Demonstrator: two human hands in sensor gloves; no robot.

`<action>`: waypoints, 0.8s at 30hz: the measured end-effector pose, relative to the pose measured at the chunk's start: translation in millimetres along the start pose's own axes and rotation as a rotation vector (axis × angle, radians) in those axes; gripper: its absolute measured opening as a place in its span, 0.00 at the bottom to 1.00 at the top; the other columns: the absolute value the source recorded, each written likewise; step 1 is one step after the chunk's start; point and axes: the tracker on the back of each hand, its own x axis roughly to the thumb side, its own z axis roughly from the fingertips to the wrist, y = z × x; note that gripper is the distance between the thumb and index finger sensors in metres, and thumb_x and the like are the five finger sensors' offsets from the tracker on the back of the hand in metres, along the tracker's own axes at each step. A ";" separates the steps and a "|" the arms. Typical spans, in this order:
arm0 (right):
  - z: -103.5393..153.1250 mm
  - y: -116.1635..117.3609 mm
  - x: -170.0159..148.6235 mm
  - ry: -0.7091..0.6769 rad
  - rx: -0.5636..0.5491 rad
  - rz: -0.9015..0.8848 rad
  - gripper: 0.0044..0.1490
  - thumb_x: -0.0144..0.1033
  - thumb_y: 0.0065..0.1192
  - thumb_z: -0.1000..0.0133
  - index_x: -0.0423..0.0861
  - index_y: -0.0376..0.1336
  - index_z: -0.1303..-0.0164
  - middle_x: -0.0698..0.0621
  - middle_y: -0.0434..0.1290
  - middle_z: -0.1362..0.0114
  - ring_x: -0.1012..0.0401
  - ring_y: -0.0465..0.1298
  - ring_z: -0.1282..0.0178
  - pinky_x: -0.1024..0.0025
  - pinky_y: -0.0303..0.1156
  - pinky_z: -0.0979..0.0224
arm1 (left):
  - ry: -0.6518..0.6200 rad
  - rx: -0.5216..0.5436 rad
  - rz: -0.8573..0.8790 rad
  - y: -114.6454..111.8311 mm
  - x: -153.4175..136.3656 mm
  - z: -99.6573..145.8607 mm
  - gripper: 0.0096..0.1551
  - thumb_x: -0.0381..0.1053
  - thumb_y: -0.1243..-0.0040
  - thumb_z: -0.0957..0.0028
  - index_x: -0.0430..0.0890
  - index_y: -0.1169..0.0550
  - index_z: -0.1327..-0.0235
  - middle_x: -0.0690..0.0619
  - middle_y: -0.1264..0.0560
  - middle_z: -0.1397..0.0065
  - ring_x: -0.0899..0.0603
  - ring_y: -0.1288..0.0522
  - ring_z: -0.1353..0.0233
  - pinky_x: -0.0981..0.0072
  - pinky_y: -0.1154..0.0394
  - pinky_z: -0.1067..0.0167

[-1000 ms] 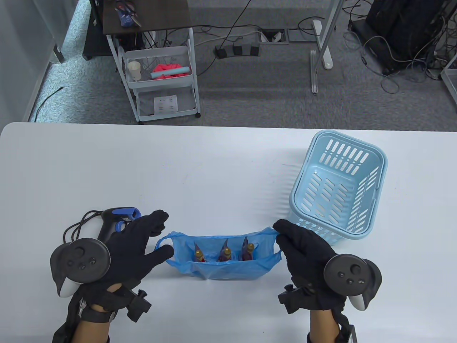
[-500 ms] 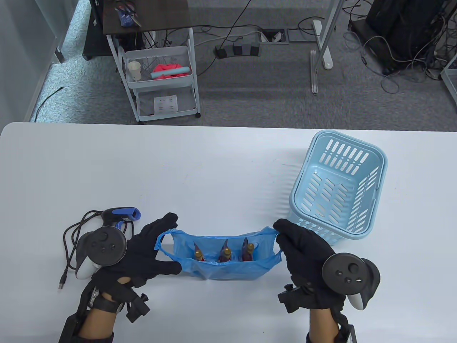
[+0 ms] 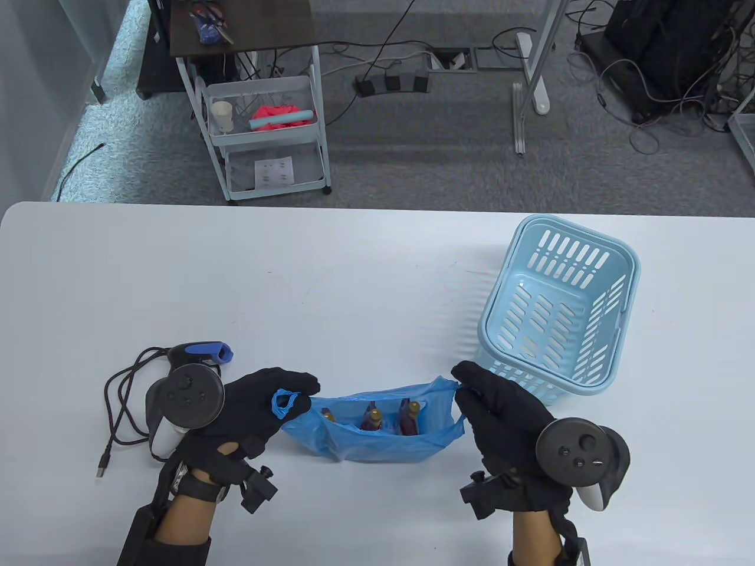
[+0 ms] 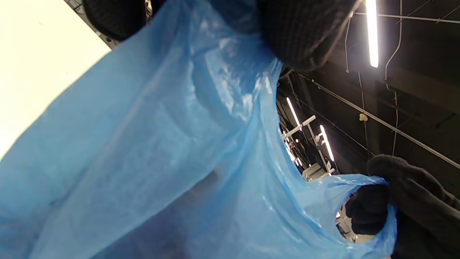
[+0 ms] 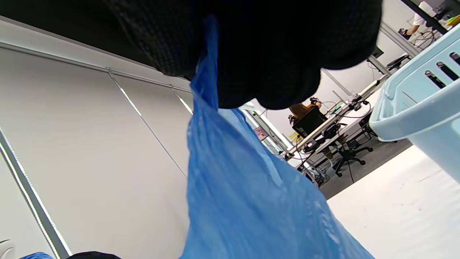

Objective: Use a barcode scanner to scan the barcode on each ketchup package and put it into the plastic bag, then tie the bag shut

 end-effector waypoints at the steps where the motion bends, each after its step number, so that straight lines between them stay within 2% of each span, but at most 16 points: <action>1: 1.3 -2.2 0.6 -0.001 -0.001 -0.002 0.28 0.37 0.65 0.41 0.43 0.66 0.31 0.43 0.78 0.41 0.44 0.77 0.42 0.47 0.71 0.38 | 0.000 0.004 0.003 0.4 -0.1 0.7 0.23 0.56 0.35 0.50 0.54 0.17 0.43 0.58 0.20 0.48 0.42 0.19 0.43 0.40 0.28 0.32; 9: 17.5 -30.2 -12.1 -0.067 0.045 -0.023 0.37 0.46 0.64 0.40 0.42 0.61 0.24 0.39 0.73 0.31 0.39 0.73 0.34 0.41 0.68 0.32 | -0.002 0.022 0.012 1.3 0.7 1.9 0.22 0.56 0.36 0.49 0.54 0.17 0.43 0.59 0.21 0.47 0.42 0.19 0.42 0.40 0.28 0.32; 12: 25.7 -31.0 -26.7 -0.051 0.086 -0.061 0.41 0.48 0.64 0.41 0.41 0.57 0.21 0.37 0.71 0.28 0.38 0.71 0.31 0.40 0.66 0.30 | -0.002 0.028 0.017 1.1 1.2 2.2 0.22 0.56 0.36 0.49 0.54 0.17 0.42 0.58 0.21 0.47 0.42 0.20 0.42 0.40 0.28 0.32; 15: 34.0 -15.1 -48.9 -0.018 0.176 -0.137 0.46 0.51 0.62 0.40 0.40 0.53 0.17 0.36 0.66 0.22 0.36 0.67 0.26 0.38 0.63 0.27 | 0.001 0.026 0.021 0.7 1.5 2.1 0.23 0.56 0.37 0.49 0.54 0.17 0.42 0.58 0.21 0.46 0.42 0.20 0.41 0.40 0.28 0.32; 20: 31.7 22.2 -74.0 0.009 0.318 -0.383 0.58 0.56 0.63 0.41 0.41 0.39 0.13 0.35 0.49 0.13 0.32 0.52 0.17 0.32 0.54 0.23 | 0.006 0.022 0.016 0.3 2.5 2.2 0.23 0.56 0.37 0.49 0.54 0.17 0.42 0.58 0.21 0.46 0.42 0.20 0.41 0.40 0.28 0.32; 24: 20.1 40.0 -77.5 0.003 0.344 -0.358 0.66 0.59 0.65 0.44 0.43 0.33 0.13 0.35 0.42 0.11 0.32 0.45 0.15 0.30 0.50 0.21 | 0.011 0.020 0.003 0.7 4.0 2.1 0.22 0.56 0.37 0.49 0.54 0.17 0.42 0.58 0.21 0.45 0.42 0.20 0.41 0.40 0.28 0.32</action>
